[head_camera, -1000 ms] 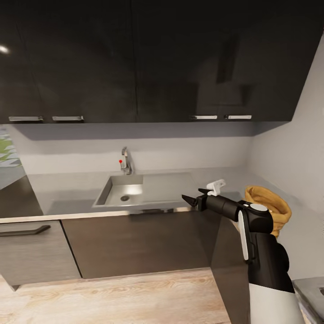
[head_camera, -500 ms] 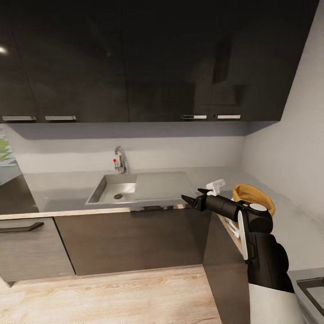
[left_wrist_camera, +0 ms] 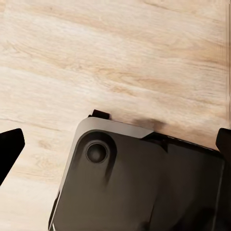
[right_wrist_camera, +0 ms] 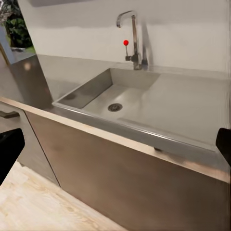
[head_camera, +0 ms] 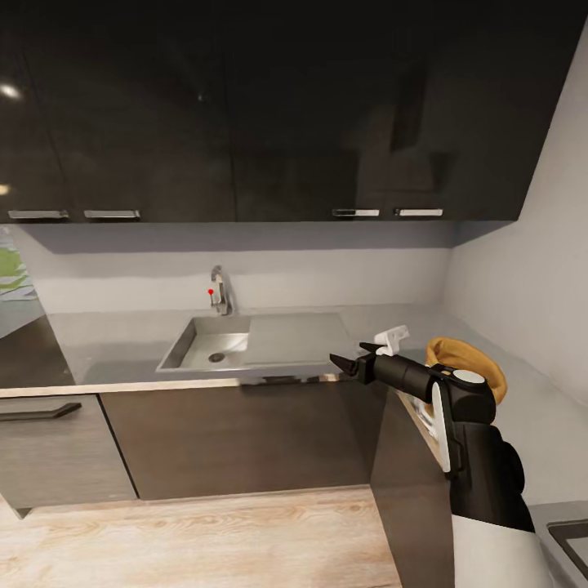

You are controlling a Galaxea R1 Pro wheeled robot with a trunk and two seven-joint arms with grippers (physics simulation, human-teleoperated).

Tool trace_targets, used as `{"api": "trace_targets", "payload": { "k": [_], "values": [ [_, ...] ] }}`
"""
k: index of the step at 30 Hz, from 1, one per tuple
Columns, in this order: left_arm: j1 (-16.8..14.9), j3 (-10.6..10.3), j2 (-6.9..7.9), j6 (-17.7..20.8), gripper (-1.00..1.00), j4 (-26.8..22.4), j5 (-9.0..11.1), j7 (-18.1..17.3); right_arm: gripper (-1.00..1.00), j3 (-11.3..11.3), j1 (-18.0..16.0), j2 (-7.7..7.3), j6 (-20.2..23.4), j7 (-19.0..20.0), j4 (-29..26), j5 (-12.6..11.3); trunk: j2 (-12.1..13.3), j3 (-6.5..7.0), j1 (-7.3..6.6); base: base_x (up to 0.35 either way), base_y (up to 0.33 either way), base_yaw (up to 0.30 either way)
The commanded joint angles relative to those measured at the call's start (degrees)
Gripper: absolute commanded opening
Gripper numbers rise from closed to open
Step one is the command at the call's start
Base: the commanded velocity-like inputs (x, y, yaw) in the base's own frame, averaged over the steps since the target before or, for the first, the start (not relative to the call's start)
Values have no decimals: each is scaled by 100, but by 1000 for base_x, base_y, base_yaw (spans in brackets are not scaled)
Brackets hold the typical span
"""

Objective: In the kitchen, take the popcorn bag from the countertop, put it into the microwave, and heat it until the popcorn is cooked so the cooked popcorn ends up inside the bag.

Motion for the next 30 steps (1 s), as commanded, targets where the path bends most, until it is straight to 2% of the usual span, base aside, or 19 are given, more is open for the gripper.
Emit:
{"api": "trace_targets", "payload": {
  "k": [1, 6, 17, 21, 23, 24, 27, 28, 30],
  "values": [
    [-1, 9, -5, -17, 100, 2, 8, 1, 100, -16, -4, 7, 17, 58, -4, 53, -3, -2, 4, 201, -227, 1],
    [-1, 12, -1, -17, 100, 2, 14, 1, 100, -22, -4, 6, 17, 60, -4, 53, -3, -2, 4, 120, -163, 0],
    [-1, 11, -5, -17, 100, 2, 13, 1, 100, -14, -4, 4, 17, 40, -4, 57, -3, -2, 4, 6, -9, 0],
    [-1, 10, -5, -17, 100, 2, 8, 1, 100, 2, -18, -19, 16, -115, 18, 67, -3, -2, 4, 0, 0, 0],
    [-1, 0, -7, -17, 100, 2, 1, 1, 100, 51, -99, -10, 30, -321, 29, 69, -3, -2, 4, 0, 0, 0],
    [-1, -16, -7, -17, 100, 2, -9, 1, 100, 280, -496, 9, 84, -625, 46, 65, -3, -2, 4, 0, 0, 0],
    [-1, -31, -12, -17, 100, 2, -20, 1, 100, 757, -1415, 29, 282, -1210, 292, 56, -3, -2, 4, 0, 0, 0],
    [-1, -33, -14, -17, 100, 2, -24, 1, 100, 923, -1950, 39, 376, -1637, 585, 50, -3, -2, 4, 0, 0, 0],
    [-1, -35, -16, -17, 100, 2, -25, 1, 100, 1034, -2693, 43, 497, -2197, 1137, 47, -3, -2, 4, 0, 0, 0]
  ]
}}
